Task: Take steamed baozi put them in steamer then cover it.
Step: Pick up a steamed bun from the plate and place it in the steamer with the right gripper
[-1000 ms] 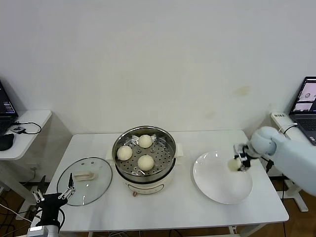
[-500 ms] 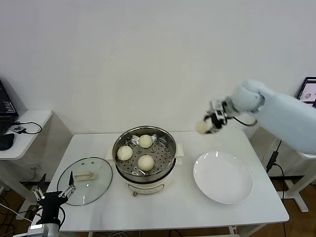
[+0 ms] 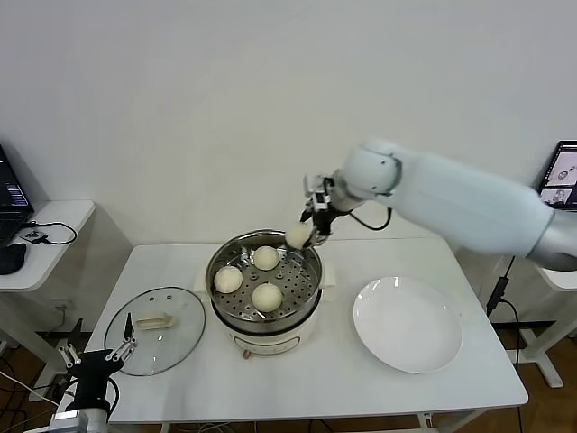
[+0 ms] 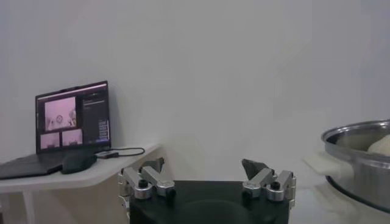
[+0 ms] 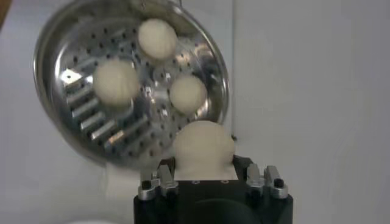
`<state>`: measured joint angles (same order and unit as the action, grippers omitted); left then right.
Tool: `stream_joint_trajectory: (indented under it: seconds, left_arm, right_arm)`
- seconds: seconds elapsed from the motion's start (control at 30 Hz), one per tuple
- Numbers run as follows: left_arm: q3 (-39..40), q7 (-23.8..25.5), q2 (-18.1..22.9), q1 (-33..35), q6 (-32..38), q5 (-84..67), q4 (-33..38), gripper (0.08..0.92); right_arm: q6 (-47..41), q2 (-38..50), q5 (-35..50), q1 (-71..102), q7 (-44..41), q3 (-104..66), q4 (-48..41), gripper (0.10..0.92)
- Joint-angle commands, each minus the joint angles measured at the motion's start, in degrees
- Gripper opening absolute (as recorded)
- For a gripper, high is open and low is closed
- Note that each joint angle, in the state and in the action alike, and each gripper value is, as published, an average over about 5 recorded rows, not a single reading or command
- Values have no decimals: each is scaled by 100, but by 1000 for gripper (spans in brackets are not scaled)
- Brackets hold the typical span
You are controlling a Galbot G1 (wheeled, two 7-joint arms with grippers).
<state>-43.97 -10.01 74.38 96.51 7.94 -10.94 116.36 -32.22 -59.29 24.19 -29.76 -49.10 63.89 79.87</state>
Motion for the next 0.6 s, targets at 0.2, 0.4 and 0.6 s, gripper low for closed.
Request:
stream_joint_trajectory:
  seconds: [0.2,0.4,0.6]
  left_arm:
    - [-15,-1,-12,19,31,-29,-16,823]
    - [-14,3,-9,14,32,-31,-1,823]
    - [-6,2,-4,1,33,-29,-20,823]
  right_arm:
    - [-509,-635,11,717,603,435,-241,602]
    - [-492,-622,-105,874,682,346,-352,602]
    - [-483,-629,-222,979,712,275,-387,602]
